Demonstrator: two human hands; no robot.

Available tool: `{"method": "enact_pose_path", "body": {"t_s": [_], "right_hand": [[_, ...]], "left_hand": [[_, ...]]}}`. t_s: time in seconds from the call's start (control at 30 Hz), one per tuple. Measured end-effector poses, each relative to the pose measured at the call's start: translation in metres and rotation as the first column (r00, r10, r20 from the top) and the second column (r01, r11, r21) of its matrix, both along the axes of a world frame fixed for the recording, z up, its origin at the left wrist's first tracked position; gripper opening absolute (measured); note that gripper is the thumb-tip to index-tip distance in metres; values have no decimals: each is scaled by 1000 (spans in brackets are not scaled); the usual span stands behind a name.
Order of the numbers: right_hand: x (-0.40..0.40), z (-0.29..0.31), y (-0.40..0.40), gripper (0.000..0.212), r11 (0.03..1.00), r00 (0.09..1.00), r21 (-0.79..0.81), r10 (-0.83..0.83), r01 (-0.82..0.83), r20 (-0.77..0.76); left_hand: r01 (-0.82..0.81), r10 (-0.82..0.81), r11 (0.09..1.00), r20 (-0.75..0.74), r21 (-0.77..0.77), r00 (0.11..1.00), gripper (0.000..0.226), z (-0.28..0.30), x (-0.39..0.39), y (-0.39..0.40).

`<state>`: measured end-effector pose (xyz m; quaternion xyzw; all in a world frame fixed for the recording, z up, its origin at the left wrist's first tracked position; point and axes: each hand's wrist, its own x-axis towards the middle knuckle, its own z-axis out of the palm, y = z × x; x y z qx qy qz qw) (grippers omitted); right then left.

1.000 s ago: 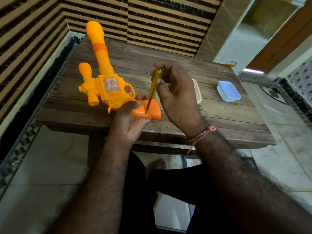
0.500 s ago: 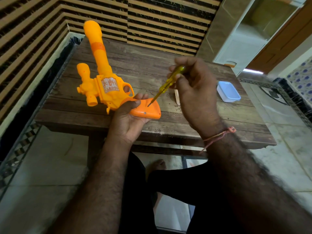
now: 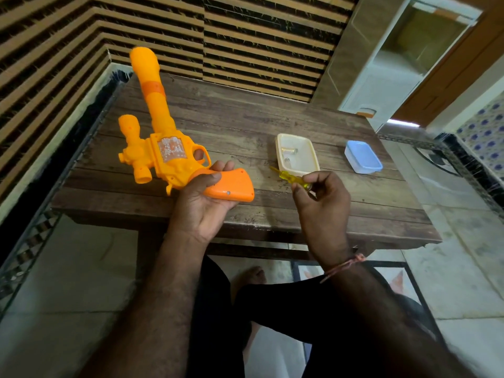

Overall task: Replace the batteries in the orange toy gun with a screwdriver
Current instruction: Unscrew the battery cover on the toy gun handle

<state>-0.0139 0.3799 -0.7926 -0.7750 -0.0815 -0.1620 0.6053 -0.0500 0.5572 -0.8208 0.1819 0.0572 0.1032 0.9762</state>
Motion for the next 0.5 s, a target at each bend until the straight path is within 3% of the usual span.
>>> {"method": "enact_pose_path", "body": {"t_s": [0.03,0.13,0.33,0.43,0.5], "right_hand": [[1,-3,2,33,1000,1000,-1,4,-4,4],[3,-11,8,33,999,1000,-41,16,-15,23],[5,-24,12,38,994,999,-111,-3,7,41],[5,-27,13,42,989,999,-144,-26,33,47],[5,-26,13,40,985,997,-166,-42,52,60]], "left_hand": [[-5,5,1000,-11,-1,1000,47,-1,1,0],[-3,3,1000,-35,20,999,31,-1,0,-3],[11,-10,999,-21,48,1000,35,2,-1,-1],[10,-9,999,-38,43,999,54,4,-2,-3],[21,-21,999,-9,43,1000,33,3,-2,-3]]}}
